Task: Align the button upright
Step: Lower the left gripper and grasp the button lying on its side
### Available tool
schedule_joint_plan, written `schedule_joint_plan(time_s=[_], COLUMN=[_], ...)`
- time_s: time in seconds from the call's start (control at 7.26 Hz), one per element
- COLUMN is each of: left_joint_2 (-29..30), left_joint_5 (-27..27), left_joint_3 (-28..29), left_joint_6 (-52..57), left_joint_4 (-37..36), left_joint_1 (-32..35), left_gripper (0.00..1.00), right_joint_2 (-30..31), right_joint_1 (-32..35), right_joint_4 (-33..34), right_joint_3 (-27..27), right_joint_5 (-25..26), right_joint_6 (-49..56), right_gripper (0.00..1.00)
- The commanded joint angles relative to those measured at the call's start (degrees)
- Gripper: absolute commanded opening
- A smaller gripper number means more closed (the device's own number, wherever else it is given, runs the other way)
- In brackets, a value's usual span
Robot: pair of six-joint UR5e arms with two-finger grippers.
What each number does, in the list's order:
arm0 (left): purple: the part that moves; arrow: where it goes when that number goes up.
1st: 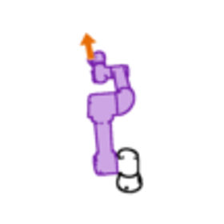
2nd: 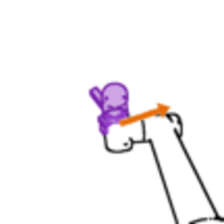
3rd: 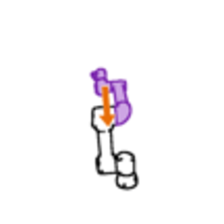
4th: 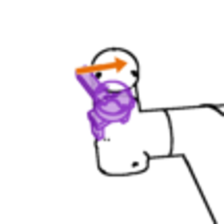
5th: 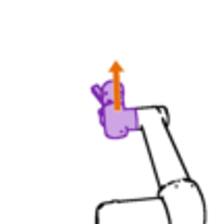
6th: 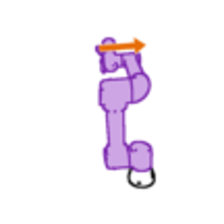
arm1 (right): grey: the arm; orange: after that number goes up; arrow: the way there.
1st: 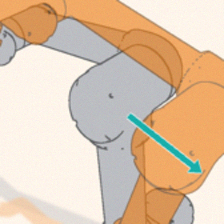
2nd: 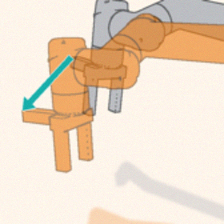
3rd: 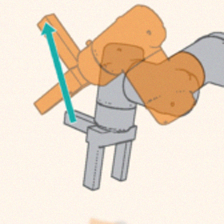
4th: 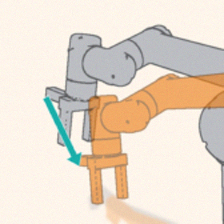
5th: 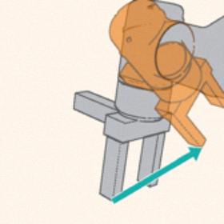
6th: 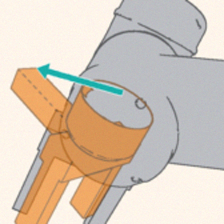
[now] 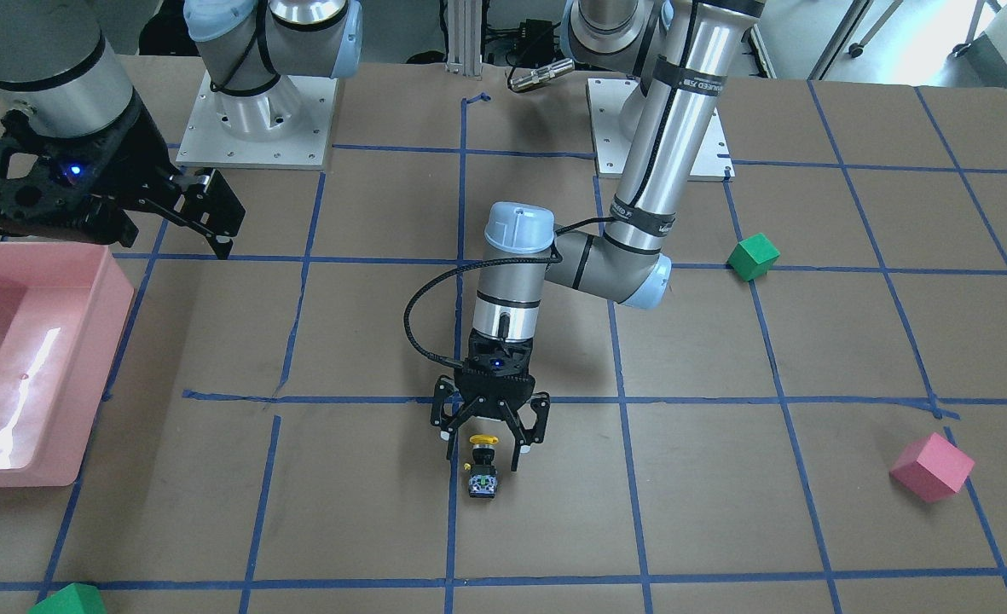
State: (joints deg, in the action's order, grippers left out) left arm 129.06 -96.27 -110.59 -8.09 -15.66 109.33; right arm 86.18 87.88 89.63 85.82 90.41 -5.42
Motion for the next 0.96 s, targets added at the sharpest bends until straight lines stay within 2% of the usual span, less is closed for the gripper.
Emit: schedule_joint_plan(time_s=[0.0, 0.55, 0.69, 0.83], left_joint_2=[0.5, 2.6, 2.9, 3.2], left_joint_5=[0.4, 2.1, 2.1, 2.1], left_joint_3=[-2.4, -2.3, -3.0, -2.6], left_joint_6=[-2.0, -4.0, -4.0, -4.0], left_joint_4=[-3.0, -5.4, -6.7, -6.7], left_joint_1=[-0.5, -0.5, -0.5, -0.5], left_gripper=[0.87, 0.85, 0.81, 0.71], right_joint_2=[0.2, 0.2, 0.3, 0.2], right_joint_1=[0.1, 0.2, 0.0, 0.2], right_joint_4=[0.2, -0.3, -0.3, 0.4], right_joint_3=[0.1, 0.3, 0.3, 0.2], right_joint_5=[0.2, -0.4, -0.5, -0.6], right_joint_6=[0.0, 0.0, 0.1, 0.1], right_gripper=[1.00, 1.00, 1.00, 1.00])
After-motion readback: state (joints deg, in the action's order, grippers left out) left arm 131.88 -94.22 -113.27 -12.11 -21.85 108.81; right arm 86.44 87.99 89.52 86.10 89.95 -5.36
